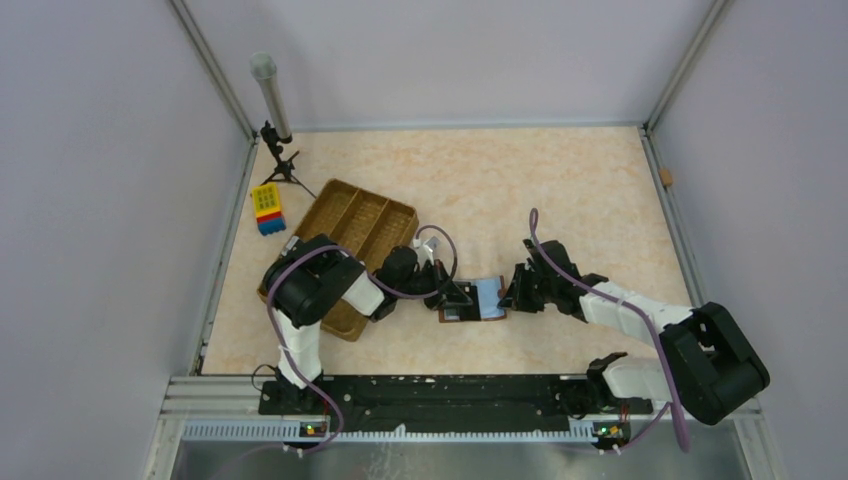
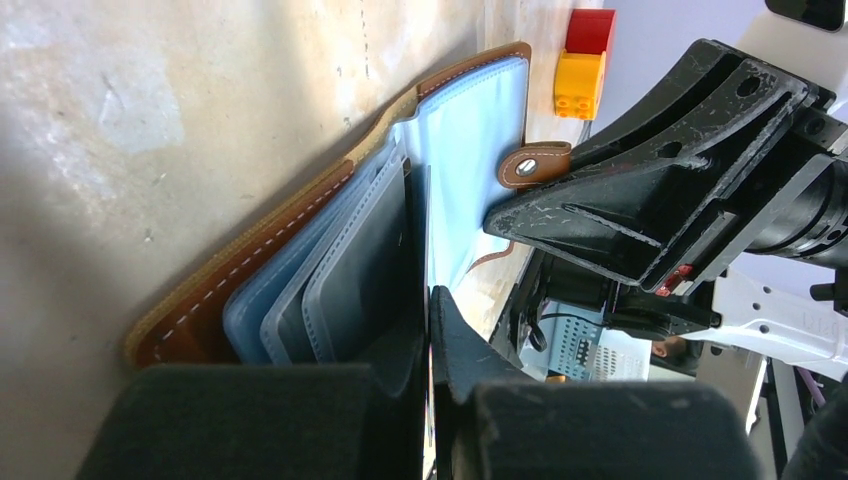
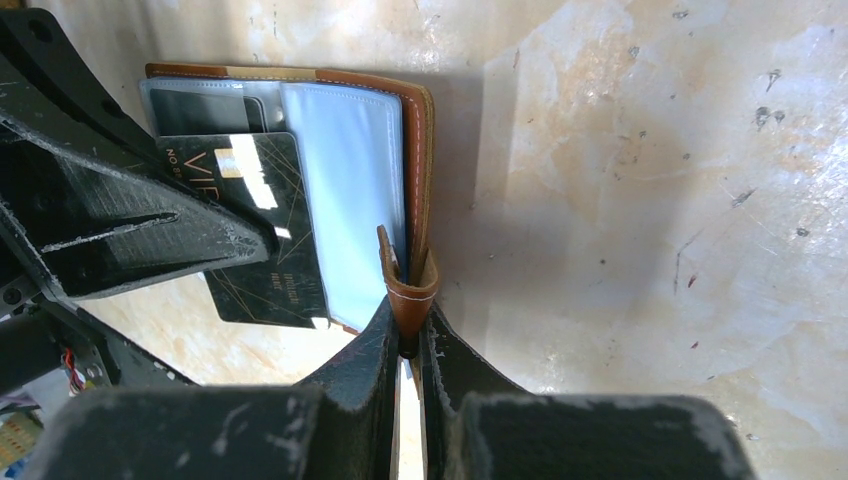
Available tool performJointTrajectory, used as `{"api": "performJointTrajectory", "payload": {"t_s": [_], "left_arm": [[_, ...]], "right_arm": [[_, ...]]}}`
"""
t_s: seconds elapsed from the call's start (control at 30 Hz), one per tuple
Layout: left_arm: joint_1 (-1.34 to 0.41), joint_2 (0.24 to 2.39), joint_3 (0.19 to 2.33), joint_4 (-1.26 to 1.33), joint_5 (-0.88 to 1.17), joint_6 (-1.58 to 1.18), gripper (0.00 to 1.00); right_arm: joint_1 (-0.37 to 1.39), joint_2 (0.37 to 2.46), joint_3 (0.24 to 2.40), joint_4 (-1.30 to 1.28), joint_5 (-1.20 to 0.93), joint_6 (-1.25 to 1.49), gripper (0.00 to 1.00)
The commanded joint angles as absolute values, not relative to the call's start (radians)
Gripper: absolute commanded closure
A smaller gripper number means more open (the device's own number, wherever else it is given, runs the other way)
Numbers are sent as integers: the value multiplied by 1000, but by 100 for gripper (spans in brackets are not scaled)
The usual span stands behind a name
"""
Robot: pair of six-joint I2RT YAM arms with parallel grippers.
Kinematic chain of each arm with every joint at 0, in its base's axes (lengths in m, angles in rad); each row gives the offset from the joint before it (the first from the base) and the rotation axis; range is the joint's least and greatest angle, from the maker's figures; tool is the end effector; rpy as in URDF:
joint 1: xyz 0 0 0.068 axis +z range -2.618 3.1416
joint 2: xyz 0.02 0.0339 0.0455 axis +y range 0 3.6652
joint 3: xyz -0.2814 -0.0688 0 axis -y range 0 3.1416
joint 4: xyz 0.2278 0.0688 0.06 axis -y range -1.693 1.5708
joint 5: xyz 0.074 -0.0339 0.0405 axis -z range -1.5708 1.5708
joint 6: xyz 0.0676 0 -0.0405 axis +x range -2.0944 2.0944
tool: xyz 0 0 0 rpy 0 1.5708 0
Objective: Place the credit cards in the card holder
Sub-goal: Insert the credit card into the card holder.
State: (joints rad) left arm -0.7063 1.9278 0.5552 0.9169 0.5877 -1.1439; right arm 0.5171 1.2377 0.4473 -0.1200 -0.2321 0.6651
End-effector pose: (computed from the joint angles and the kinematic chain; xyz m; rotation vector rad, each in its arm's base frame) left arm 0.2336 -0.2485 0.1083 -0.0785 2.4300 -1.6249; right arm 0.1806 0.1206 0.1494 0.0892 2.6182 0.7533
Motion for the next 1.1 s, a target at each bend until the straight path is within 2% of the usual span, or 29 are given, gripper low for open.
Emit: {"api": "performJointTrajectory", "payload": {"t_s": [0.0,0.43,0.9,1.07], "left_arm": [[-698,1967,574,901,567,-1107,100],[-696,2019,602,915,542,-1061,100],[-674,1975,624,749,512,-929,100],[-670,1968,598,767,500,-962,100]], "right_arm": [[526,1247,476,-168,-201,647,100],[526,1259,476,-160,-210,642,100],[526,1258,479,-171,-204,635,100],[527,1262,480,-171,-202,635,100]]}}
